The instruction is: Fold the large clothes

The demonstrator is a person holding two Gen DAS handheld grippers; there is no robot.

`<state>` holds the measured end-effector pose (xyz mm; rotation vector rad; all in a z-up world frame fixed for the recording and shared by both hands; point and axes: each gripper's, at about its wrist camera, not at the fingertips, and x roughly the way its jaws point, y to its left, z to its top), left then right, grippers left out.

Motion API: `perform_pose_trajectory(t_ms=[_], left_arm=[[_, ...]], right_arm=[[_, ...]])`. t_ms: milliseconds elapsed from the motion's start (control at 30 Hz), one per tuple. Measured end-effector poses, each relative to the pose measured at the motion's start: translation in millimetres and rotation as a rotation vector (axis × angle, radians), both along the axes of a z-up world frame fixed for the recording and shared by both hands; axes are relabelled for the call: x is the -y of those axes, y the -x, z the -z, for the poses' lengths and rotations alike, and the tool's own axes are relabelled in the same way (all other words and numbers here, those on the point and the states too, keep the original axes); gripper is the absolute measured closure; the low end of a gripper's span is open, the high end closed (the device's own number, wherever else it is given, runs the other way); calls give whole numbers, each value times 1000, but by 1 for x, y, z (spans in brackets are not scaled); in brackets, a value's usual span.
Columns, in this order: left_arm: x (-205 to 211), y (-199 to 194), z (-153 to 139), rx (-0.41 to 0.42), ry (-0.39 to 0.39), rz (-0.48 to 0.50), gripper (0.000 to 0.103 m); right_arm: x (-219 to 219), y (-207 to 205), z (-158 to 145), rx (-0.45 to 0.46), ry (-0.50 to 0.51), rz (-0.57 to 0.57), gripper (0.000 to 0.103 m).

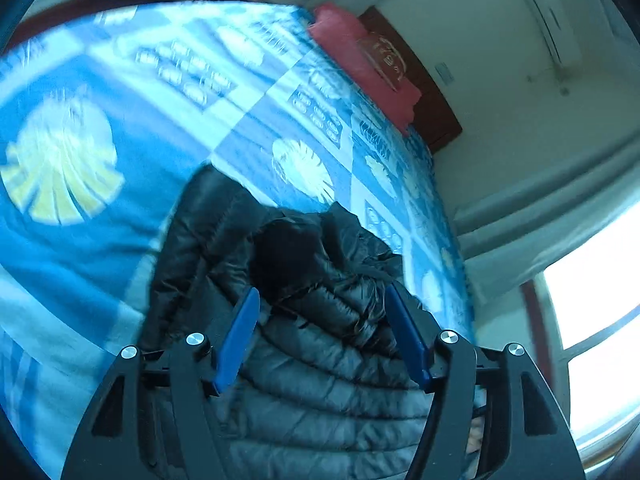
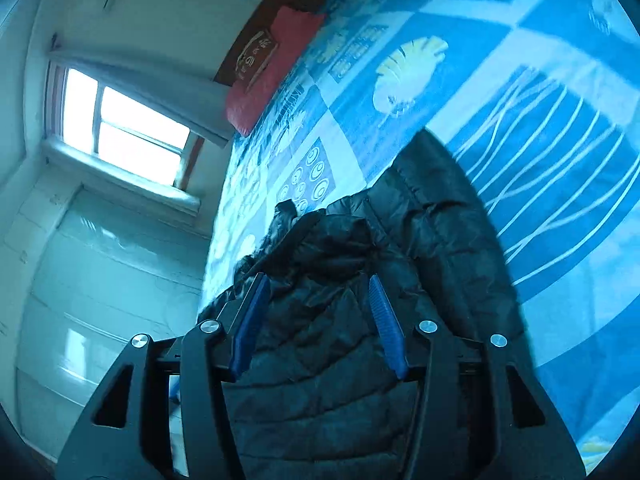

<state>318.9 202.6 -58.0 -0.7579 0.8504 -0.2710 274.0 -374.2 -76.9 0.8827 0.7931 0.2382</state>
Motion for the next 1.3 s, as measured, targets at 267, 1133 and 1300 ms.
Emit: perform_pose_trajectory(t_ms=[267,1133,1300], left_arm=[[-8,-25,18,-26,-116,43,38],[50,-76,-15,132,-536,180,91],[56,-109,-3,99,-595,111,92]], right_arm=[[-7,-40,4,-25,130,-93,45],[-49,-88,-36,92,480,-182,91],[-57,-127,-26,61,501,-149,91]])
